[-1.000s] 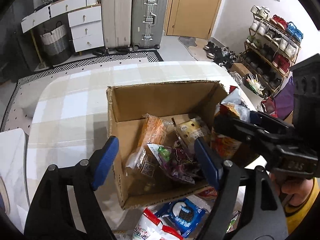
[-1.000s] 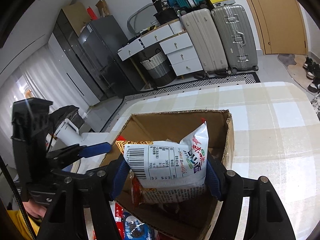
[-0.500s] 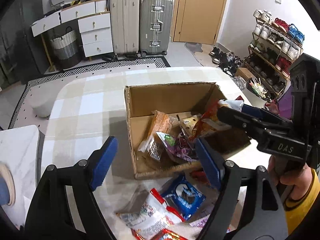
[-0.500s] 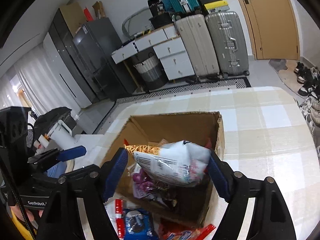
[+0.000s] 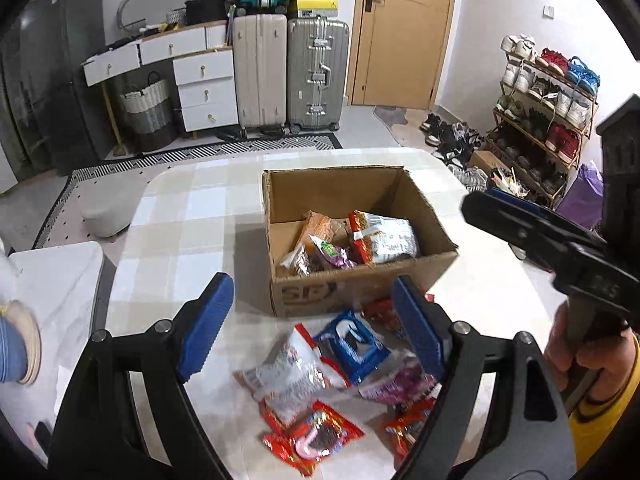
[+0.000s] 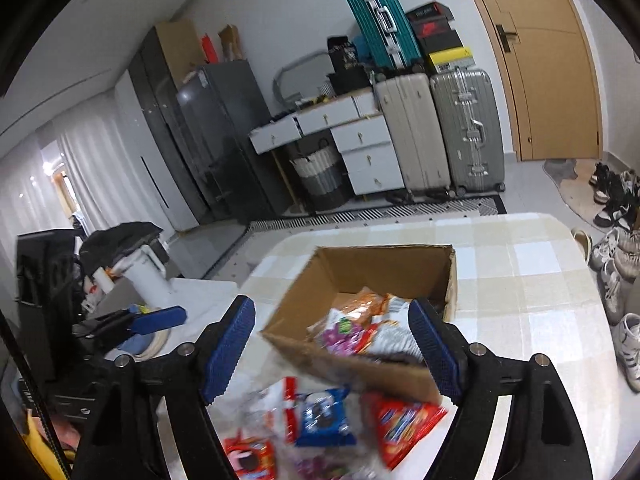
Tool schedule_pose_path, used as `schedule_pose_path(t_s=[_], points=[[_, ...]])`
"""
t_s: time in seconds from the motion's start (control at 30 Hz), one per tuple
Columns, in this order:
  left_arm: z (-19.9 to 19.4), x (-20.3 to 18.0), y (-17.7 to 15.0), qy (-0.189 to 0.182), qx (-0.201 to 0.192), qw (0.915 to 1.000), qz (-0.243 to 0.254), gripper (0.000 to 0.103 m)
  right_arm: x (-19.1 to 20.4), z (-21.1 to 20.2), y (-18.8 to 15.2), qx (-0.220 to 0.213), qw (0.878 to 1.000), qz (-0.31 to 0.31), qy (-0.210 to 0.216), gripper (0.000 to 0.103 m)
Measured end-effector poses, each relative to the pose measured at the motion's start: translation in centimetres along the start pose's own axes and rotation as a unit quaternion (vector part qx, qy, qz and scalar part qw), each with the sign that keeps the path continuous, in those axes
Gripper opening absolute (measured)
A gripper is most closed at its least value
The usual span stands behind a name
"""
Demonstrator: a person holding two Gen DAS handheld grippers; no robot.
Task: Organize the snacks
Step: 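Move both tools back toward the remaining snacks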
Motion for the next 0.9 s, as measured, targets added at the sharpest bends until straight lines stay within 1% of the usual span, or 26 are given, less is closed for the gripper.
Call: schedule_pose_path(t_s=[0.2,0.23,0.3,0.37,0.43,0.57,0.63,0.73,0.83,0.9], points=[[-5.6,0.0,-2.6,0.031,-0.036,0.9989,0.005,0.085,3.7,-5.4,-2.3,-0.034,0.999,-0.022,0.003,0.090],[-6.4,-0.1,-3.0,0.028,-0.040,0.9988,0.001,0.086,4.4,-6.5,-2.8,-0.040,0.999,-0.026,0.004,0.093],[-8.0,-0.3,-4.1,0.019,-0.044,0.9988,-0.005,0.086,5.1,-7.7,-3.4,-0.047,0.998,-0.031,0.003,0.094],[-9.6,-0.4,-5.1,0.019,-0.050,0.9986,-0.007,0.086,5.7,-9.0,-4.1,-0.049,0.998,-0.032,0.002,0.095],[-11.0,-0.5,-6.1,0.018,-0.055,0.9983,-0.008,0.087,6.2,-10.4,-4.7,-0.057,0.998,-0.029,0.005,0.098],[-13.0,-0.5,-8.0,0.012,-0.060,0.9980,-0.017,0.087,7.1,-12.6,-6.0,-0.069,0.997,-0.030,0.011,0.101],[-13.6,-0.5,-8.7,0.009,-0.067,0.9976,-0.017,0.087,7.3,-13.4,-6.7,-0.072,0.997,-0.032,0.016,0.102],[-14.9,-0.8,-9.8,0.010,-0.079,0.9967,-0.009,0.087,8.1,-14.9,-7.7,-0.093,0.994,-0.044,0.025,0.102],[-15.9,-1.3,-11.0,0.015,-0.088,0.9959,0.006,0.088,8.7,-15.2,-8.8,-0.089,0.994,-0.057,0.022,0.102],[-16.0,-1.2,-11.6,0.027,-0.086,0.9959,0.006,0.101,9.0,-14.7,-9.3,-0.083,0.995,-0.059,0.021,0.102]])
Point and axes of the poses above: each gripper's, at about its wrist camera, not at the fingertips, and z roughly the way its jaws point, x to its left, y to its top, the point moved 10 cm from there along z, roughly the way its jaws point, and after that the axes turned 1 degree about -z, right-handed, at the moved point
